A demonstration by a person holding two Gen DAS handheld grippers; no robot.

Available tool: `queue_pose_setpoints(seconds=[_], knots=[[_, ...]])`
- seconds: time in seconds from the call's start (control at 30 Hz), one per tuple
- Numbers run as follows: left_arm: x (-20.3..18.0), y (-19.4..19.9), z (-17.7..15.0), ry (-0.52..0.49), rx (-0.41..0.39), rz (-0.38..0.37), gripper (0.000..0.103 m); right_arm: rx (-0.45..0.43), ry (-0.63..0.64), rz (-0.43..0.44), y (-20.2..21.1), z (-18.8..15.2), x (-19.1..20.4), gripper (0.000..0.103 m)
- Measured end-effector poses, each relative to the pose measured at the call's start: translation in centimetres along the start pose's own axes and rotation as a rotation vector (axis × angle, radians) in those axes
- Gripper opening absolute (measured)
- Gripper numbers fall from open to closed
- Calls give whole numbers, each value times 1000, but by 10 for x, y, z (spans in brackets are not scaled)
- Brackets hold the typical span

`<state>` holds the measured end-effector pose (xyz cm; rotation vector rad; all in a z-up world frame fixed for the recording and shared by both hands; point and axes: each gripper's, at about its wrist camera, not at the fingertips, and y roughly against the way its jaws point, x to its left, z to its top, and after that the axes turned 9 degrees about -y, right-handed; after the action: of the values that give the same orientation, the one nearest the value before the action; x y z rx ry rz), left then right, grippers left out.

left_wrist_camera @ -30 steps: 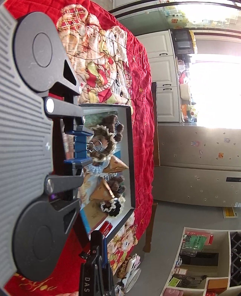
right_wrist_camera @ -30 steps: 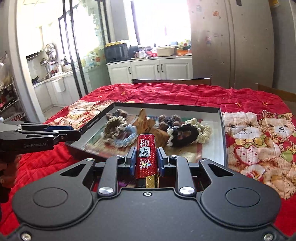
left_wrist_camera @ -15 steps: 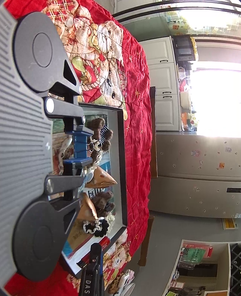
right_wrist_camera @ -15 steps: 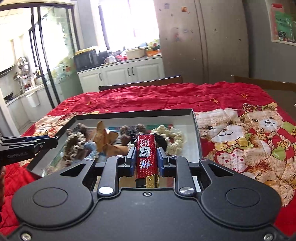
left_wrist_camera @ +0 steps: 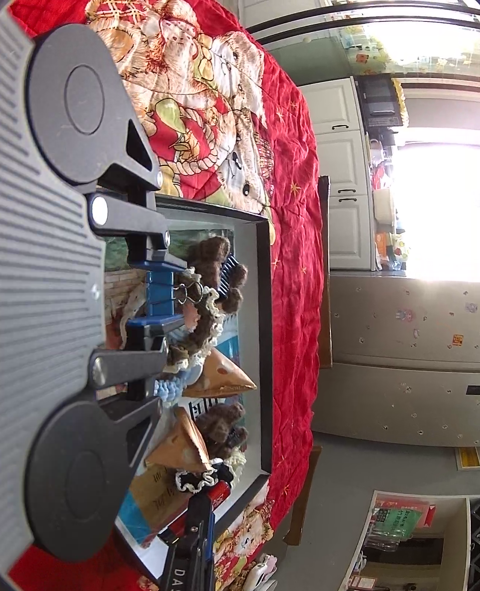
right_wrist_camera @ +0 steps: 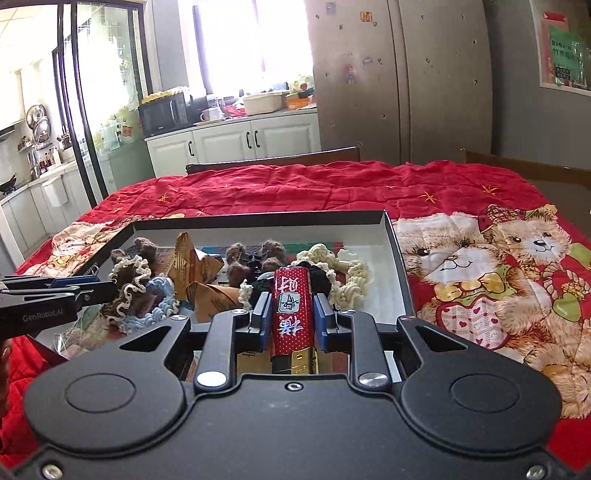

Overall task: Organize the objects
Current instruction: 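Carry the binder clip with the left gripper while the right gripper carries the red lighter over the box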

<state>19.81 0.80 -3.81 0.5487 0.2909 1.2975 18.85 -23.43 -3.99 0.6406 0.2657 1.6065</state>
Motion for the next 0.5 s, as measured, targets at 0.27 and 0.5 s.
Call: queue_pose_setpoints(seconds=[0.27,0.5], knots=[[-3,-1,0,-11,-7,5,27,6,1,-6,-7,-3,0,23],[-3,-2,-1,-20,-13,10,27,10,0,-6,-10,-3,-3,23]])
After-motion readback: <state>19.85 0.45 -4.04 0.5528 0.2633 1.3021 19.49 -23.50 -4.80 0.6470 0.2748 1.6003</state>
